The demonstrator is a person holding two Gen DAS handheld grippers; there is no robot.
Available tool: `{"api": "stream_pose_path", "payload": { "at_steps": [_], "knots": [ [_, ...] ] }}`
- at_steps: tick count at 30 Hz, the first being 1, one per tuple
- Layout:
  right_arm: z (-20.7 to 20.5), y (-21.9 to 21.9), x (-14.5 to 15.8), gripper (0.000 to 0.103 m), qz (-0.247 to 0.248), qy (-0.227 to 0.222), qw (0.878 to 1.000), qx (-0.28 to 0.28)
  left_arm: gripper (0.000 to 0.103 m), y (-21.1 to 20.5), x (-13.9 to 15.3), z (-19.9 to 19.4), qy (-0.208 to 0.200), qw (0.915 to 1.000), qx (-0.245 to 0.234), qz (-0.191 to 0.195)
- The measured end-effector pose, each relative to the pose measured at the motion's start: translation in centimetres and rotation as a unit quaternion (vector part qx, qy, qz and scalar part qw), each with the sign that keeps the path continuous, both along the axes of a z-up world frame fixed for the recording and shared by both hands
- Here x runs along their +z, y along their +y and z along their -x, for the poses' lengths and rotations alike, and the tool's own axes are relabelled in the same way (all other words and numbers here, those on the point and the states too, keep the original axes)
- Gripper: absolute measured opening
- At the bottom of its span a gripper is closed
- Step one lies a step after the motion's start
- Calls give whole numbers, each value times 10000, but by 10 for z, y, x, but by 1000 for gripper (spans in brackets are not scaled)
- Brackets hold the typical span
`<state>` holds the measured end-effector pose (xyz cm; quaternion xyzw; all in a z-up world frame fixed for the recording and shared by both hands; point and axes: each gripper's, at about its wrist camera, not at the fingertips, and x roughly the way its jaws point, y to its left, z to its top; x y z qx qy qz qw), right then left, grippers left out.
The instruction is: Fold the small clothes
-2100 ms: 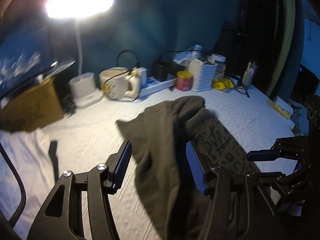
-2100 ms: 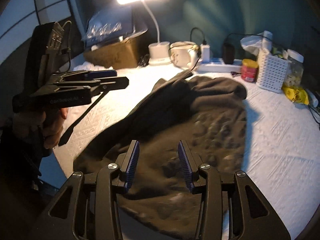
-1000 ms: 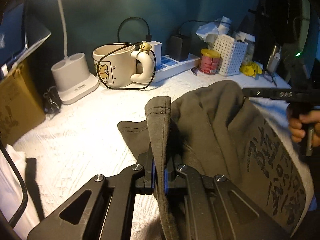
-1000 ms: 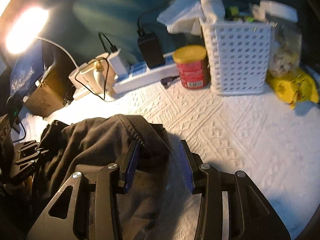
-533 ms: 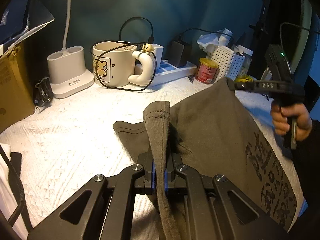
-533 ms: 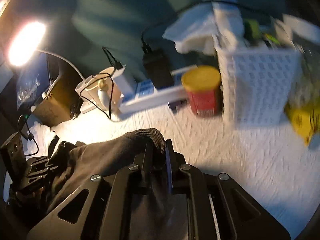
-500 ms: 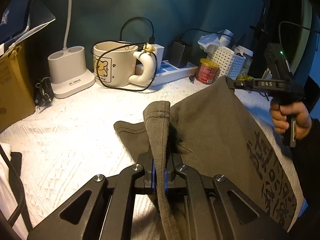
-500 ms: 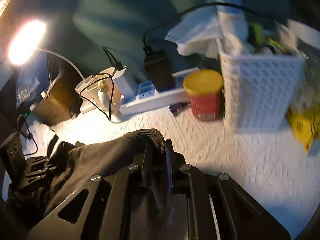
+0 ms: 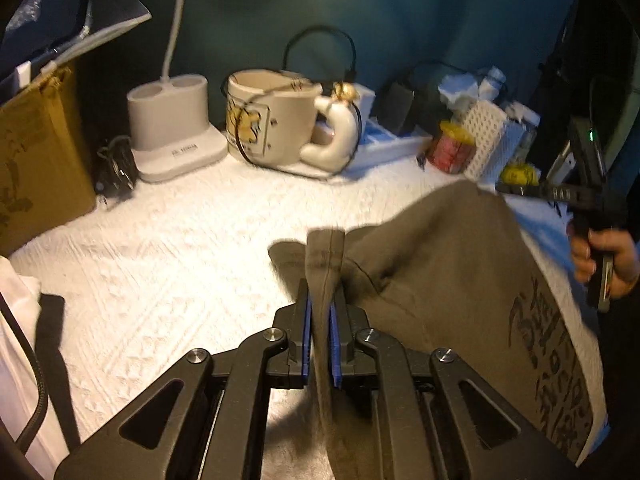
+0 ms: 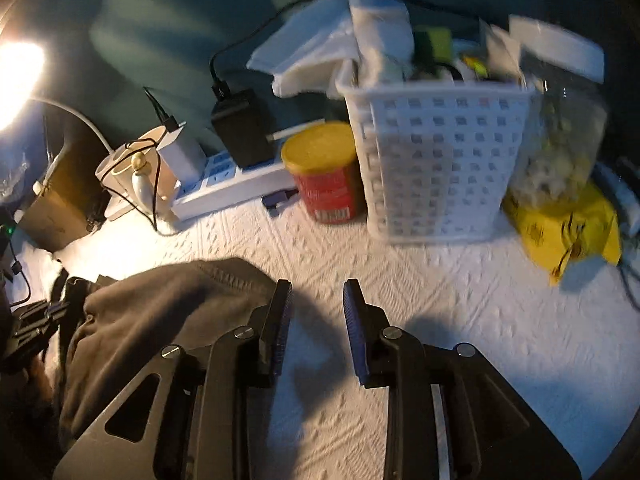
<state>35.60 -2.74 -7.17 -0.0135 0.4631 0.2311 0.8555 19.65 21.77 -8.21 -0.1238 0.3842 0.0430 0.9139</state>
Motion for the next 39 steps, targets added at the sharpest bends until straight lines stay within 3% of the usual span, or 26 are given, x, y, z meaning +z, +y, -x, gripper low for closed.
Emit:
{"api": "stream_pose_path", "payload": {
  "at_steps": [8,10,12,16,18,21,23,24,25,29,37,39],
  "knots": [
    [11,3,-2,29,-336,274,9991,-11,9,-2,16,1,-317,9995,2,-66],
    [14,2,-2,35,-353,264,9990,-25,17,-3,21,0,-425,9991,-39,-51],
    [16,0,-2,40,-364,254,9990,-62,38,-6,23,-1,-500,9986,-143,-19],
    [21,-5,1,40,-435,223,9988,-99,38,-16,27,-7,-550,9978,-336,-183],
    [23,-8,3,40,-493,187,9985,-127,38,-18,17,-17,-243,9986,-388,-277],
    [25,-11,2,40,-504,179,9984,-185,38,-13,-11,-32,388,9986,-342,-76],
    [27,-12,0,40,-482,196,9985,-184,36,-13,-14,-32,275,9988,-397,-88],
    [28,-13,-1,40,-477,207,9985,-169,16,-14,-14,-31,242,9986,-433,-153],
    [29,-13,-2,40,-477,219,9985,-165,4,-15,-14,-31,264,9984,-473,-164],
    [34,-12,-4,40,-482,240,9984,-149,3,-4,-3,-28,157,9989,-149,-409],
    [51,-15,-3,40,-348,212,9990,-195,7,4,-4,-28,485,9983,-141,-290],
    [59,-17,0,40,-342,196,9990,-193,7,5,4,-20,410,9988,-43,-264]
  ]
}}
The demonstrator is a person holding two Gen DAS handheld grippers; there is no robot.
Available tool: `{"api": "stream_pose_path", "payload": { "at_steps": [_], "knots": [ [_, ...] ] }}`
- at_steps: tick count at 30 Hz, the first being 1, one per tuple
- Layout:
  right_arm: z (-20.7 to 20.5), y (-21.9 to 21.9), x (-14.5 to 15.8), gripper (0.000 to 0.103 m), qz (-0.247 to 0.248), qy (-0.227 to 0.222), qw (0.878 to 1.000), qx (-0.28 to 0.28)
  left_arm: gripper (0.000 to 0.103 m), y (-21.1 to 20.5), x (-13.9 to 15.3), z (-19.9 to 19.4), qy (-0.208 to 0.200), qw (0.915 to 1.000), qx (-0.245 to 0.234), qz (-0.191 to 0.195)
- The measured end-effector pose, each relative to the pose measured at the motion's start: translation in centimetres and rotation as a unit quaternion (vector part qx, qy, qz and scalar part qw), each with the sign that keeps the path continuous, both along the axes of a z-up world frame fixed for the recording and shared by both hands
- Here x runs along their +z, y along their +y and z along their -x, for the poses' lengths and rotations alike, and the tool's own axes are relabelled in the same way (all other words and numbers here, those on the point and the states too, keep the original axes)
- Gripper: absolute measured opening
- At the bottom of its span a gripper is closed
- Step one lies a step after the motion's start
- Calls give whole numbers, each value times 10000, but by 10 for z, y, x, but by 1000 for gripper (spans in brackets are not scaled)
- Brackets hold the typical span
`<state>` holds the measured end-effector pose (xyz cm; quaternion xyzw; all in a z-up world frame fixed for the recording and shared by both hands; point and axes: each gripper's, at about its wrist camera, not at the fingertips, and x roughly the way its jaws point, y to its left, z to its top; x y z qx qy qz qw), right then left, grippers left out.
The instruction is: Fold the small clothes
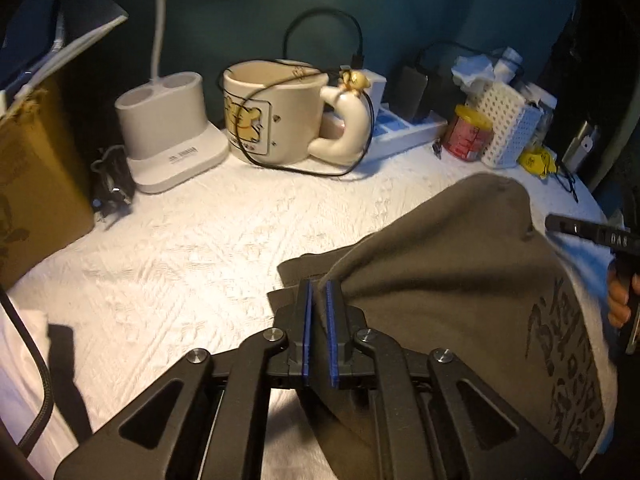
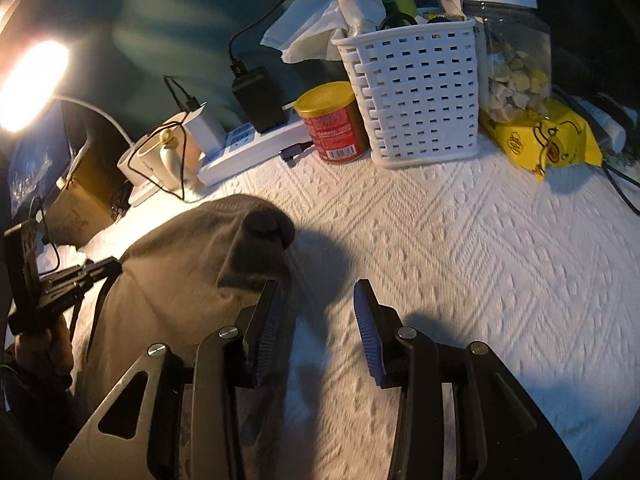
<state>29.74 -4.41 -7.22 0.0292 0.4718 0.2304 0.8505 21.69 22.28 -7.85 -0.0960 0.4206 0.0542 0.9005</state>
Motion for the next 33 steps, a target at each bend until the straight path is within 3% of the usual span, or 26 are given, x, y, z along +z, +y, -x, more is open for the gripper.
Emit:
{"api": "stream_pose_path", "payload": {
  "at_steps": [11,21,24,33],
  "knots": [
    [39,-6,18,40,-59,-202,9998,-75,7,-17,24,43,-333,9993,-60,168],
    [-7,2,8,40,-241,-257,9993,-158,7,-20,11,41,-231,9994,-56,265],
    [-27,8,-2,40,-329,-148,9992,-161,7,-14,4,36,-172,9994,-22,309],
    [-55,29,-33,40,-1043,777,9912,227,7,-9,-9,31,-132,9990,-94,405]
  ]
}}
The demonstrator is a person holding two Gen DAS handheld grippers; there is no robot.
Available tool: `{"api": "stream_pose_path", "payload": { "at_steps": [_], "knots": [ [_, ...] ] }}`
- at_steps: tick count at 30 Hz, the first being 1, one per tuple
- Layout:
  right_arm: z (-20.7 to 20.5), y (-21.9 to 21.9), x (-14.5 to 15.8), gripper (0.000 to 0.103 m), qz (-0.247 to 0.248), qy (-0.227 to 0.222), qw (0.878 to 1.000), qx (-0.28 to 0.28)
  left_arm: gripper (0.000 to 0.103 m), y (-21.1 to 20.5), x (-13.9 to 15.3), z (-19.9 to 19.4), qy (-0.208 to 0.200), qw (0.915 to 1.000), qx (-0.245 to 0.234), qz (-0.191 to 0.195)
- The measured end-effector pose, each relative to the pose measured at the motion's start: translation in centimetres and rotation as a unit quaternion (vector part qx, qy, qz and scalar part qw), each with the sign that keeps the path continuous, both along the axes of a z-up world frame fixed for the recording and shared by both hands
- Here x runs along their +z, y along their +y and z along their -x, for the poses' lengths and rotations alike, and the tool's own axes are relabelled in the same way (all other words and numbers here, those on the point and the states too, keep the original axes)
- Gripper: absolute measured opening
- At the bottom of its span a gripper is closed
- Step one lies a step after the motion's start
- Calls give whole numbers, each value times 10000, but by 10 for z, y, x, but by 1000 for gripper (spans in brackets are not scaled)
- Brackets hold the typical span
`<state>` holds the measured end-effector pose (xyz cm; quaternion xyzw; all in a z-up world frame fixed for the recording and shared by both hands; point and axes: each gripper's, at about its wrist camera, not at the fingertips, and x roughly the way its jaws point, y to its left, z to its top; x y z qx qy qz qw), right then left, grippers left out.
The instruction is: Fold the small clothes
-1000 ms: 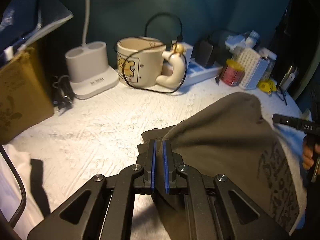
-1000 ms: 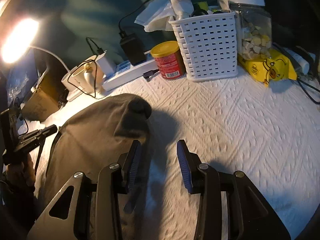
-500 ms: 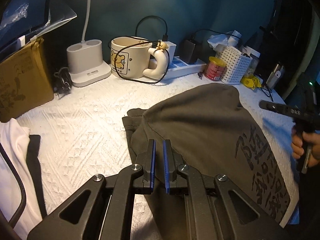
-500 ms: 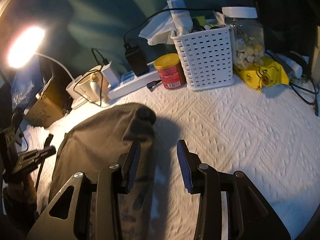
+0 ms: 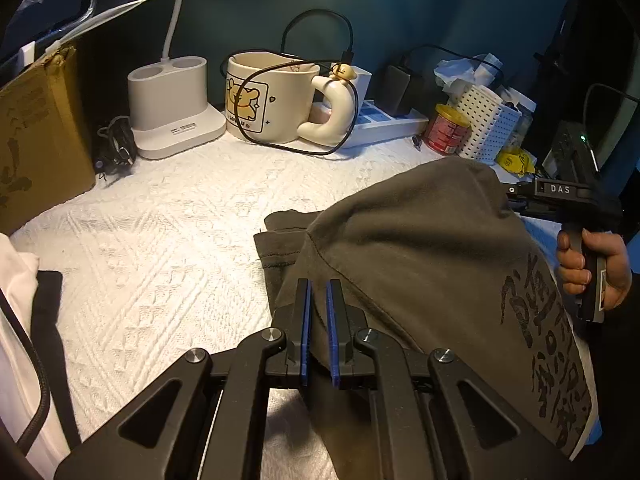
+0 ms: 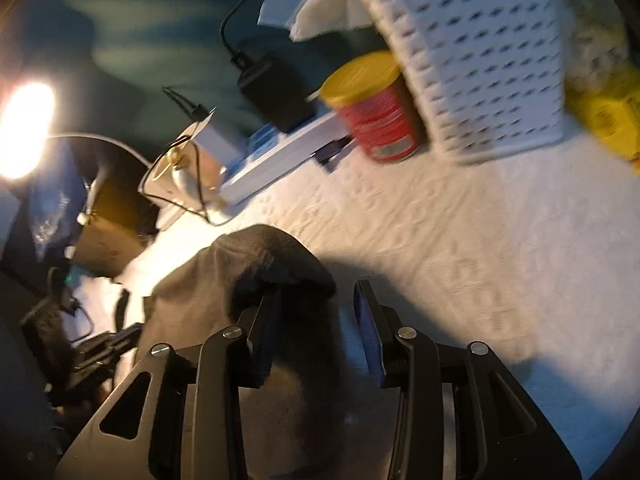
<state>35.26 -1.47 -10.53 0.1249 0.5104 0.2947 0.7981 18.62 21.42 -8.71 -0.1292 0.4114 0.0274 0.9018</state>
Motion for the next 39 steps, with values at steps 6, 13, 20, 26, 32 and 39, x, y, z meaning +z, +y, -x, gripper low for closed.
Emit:
{"api": "stream_pose_path", "payload": {
  "at_steps": [6,13,20,26,32,39],
  "knots": [
    [-11,15,-4,36,-288,209,9993,129,7,2,-1,-2,-41,10000,-50,71],
    [-26,24,25,12,303,-785,9963,175,7,5,-3,-2,-62,9999,-12,105],
    [-36,6,36,12,800,-1043,9912,-163,7,4,-7,-5,-32,9999,-8,103],
    [-22,3,22,12,628,-502,9968,-33,7,3,-1,-3,-54,10000,15,79],
    [-7,5,19,55,83,-105,9999,48,7,0,6,3,-133,9999,-3,34],
    [5,10,29,55,127,-201,9997,101,7,2,14,9,-208,9997,81,55]
  ]
}}
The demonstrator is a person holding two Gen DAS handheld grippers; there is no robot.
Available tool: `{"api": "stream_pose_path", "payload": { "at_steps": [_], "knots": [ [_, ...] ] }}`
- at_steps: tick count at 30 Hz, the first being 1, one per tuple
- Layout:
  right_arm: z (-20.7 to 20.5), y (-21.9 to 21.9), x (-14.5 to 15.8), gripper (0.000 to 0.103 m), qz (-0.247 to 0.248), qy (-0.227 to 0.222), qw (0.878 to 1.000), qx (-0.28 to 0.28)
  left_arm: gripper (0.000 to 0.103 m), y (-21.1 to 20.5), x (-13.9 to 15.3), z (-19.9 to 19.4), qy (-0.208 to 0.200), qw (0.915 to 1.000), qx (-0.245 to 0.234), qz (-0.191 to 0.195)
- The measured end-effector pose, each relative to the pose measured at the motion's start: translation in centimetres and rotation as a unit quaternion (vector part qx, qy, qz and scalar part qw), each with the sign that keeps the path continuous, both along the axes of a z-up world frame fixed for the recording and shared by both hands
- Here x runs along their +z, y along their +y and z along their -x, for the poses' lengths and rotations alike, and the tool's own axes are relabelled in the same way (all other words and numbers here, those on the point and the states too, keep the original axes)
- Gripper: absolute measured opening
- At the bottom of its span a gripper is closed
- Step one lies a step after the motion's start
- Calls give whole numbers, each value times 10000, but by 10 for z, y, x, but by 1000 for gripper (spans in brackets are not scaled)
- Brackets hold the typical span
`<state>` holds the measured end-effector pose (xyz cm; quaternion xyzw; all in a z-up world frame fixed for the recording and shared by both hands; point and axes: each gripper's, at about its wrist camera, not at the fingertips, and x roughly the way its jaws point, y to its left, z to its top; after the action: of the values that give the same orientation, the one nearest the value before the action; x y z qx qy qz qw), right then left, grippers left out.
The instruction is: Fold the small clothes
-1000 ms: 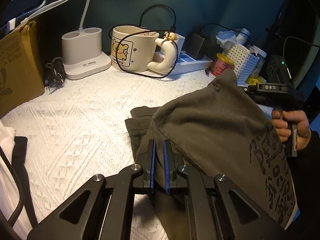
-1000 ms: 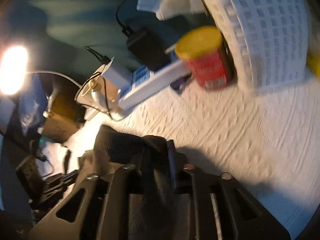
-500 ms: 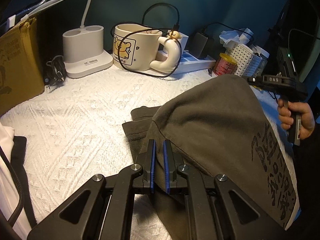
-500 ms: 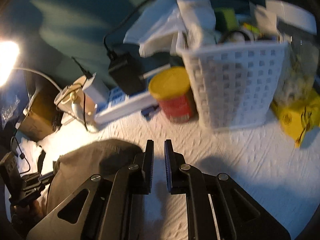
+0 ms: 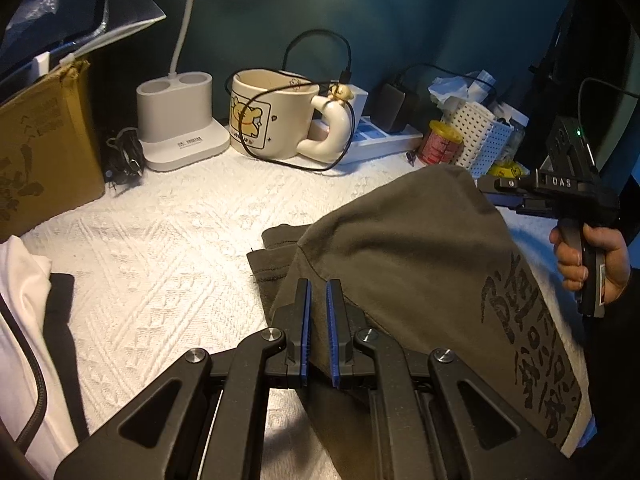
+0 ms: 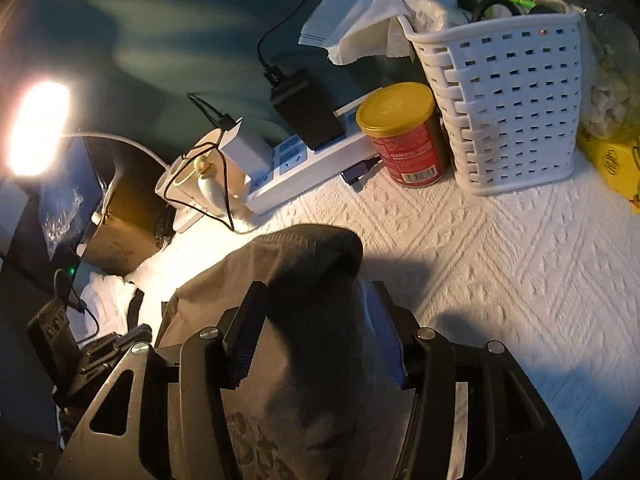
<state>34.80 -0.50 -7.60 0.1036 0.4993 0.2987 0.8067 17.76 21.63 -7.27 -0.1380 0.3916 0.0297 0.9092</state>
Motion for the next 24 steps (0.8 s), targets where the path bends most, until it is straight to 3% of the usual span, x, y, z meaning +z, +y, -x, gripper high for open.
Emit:
{"api": "stream_pose_path", "payload": {
  "at_steps": [11,12,13,15,24],
  "knots": [
    [63,-31,19,55,212,-174,9993,-258,8,-25,17,39,-160,9996,-175,157],
    [70,-33,21,55,218,-184,9992,-271,17,-27,17,43,-163,9995,-189,198],
    [76,-36,22,55,221,-193,9992,-285,33,-30,17,48,-184,9993,-196,251],
    [90,-41,23,55,234,-200,9990,-310,46,-36,16,59,-252,9987,-196,398],
    [145,-54,17,55,496,-299,9978,-319,46,-72,5,85,-4,9966,-354,746]
  ]
}}
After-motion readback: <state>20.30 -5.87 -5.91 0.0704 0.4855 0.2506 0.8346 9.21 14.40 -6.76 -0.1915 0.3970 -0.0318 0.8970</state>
